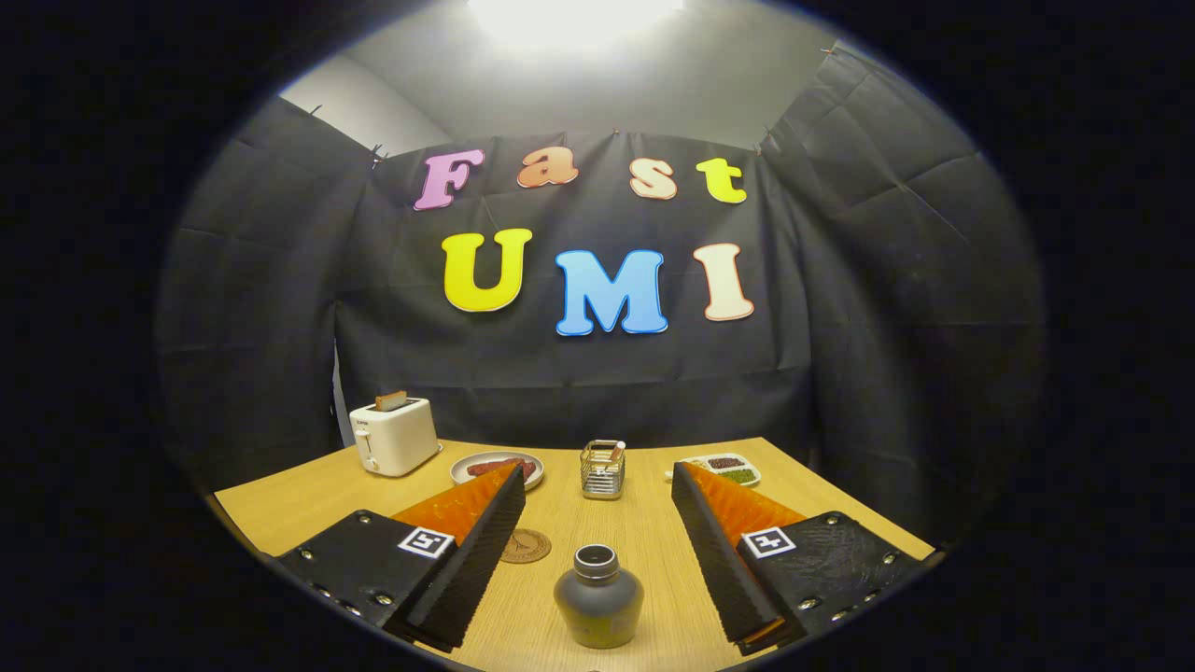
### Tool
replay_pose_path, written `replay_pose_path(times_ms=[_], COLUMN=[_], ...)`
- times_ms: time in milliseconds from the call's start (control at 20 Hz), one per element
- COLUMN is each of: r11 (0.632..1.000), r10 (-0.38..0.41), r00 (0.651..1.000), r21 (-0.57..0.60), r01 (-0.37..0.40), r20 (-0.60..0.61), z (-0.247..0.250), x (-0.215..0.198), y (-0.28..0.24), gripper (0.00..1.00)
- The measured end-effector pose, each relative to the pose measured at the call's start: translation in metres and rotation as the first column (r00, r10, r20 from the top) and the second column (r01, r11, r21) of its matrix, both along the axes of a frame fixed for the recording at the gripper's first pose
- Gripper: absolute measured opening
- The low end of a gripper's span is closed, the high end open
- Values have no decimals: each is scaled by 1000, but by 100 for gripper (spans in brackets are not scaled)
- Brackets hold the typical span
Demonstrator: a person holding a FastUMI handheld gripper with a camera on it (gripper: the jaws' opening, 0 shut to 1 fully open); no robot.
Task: Take the bottle from table, then pour the juice into the cup, finally place the bottle on the coaster
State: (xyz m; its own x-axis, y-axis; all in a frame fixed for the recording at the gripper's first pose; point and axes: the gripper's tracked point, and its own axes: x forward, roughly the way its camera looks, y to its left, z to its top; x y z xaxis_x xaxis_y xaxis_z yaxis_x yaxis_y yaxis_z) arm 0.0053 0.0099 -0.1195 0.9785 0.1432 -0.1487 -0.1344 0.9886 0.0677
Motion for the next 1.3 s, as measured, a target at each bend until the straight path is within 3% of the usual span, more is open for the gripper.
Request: replay_pose_path(times_ms=[400,1300], r11=[1000,996], r10=[28,59], r00=[994,941], r21=[-4,-46], r01=[-28,-79], r20=[-104,-332], z=[-57,-165], x=[2,-17], y=[4,5], gripper=[97,97])
